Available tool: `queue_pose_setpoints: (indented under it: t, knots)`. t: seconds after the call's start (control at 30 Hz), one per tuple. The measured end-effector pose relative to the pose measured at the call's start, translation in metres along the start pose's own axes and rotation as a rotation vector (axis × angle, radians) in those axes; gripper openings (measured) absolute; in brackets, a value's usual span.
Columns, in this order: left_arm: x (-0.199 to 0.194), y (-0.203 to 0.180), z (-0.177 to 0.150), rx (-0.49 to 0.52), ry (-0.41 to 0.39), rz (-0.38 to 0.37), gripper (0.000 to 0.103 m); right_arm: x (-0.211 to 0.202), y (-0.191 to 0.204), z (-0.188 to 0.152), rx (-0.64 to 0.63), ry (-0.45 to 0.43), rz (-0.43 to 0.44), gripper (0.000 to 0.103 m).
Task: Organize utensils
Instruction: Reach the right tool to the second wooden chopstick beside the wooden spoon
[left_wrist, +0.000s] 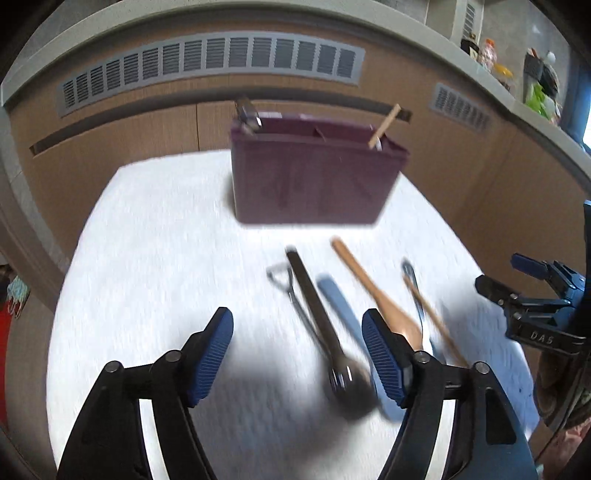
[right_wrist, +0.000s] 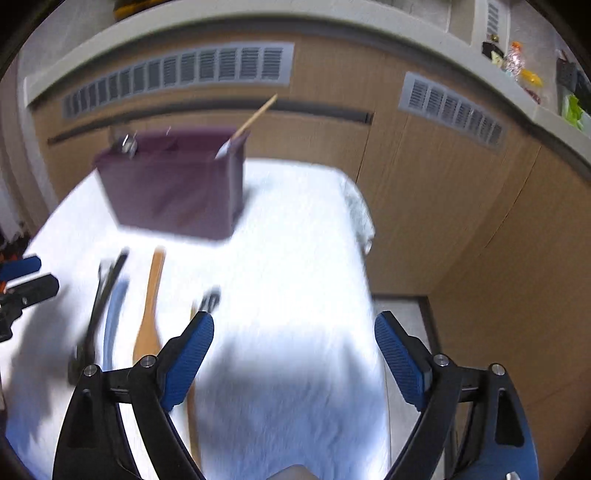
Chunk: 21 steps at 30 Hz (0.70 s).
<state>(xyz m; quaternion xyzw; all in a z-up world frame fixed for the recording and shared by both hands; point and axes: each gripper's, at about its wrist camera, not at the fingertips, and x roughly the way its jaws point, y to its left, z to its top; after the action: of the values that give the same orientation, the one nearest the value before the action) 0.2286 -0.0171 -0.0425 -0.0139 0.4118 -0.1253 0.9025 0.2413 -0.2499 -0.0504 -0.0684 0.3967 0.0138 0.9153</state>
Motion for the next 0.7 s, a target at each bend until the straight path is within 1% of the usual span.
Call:
queue_pose_setpoints:
  t: [0.13, 0.27, 0.3, 0.33, 0.4, 0.43, 0.5, 0.57, 0.7]
  knots:
    - [-0.008, -0.007, -0.025, 0.014, 0.031, 0.000, 0.073, -0.004, 0.014, -0.024, -0.028, 0.023, 0.033, 0.087]
    - [-0.010, -0.001, -0.033, -0.001, 0.051, 0.044, 0.075, -0.003, 0.030, -0.028, -0.057, 0.032, 0.107, 0.087]
    - [-0.011, 0.003, -0.033, -0.012, 0.052, 0.053, 0.075, -0.003, 0.035, -0.025, -0.063, 0.027, 0.139, 0.082]
    - [-0.012, 0.007, -0.033, -0.026, 0.050, 0.059, 0.075, -0.002, 0.040, -0.024, -0.071, 0.026, 0.160, 0.074]
    - [-0.014, 0.014, -0.033, -0.049, 0.043, 0.063, 0.075, 0.004, 0.055, -0.016, -0.120, 0.058, 0.225, 0.035]
    - [-0.014, 0.017, -0.033, -0.057, 0.041, 0.063, 0.075, 0.008, 0.064, -0.012, -0.142, 0.077, 0.256, 0.029]
    - [-0.014, 0.022, -0.034, -0.071, 0.040, 0.059, 0.075, 0.017, 0.076, -0.004, -0.162, 0.086, 0.278, 0.028]
    - [-0.012, 0.025, -0.035, -0.079, 0.045, 0.054, 0.075, 0.028, 0.088, 0.006, -0.185, 0.095, 0.274, 0.026]
    - [-0.007, 0.029, -0.039, -0.092, 0.068, 0.040, 0.075, 0.054, 0.098, 0.023, -0.169, 0.138, 0.276, 0.024]
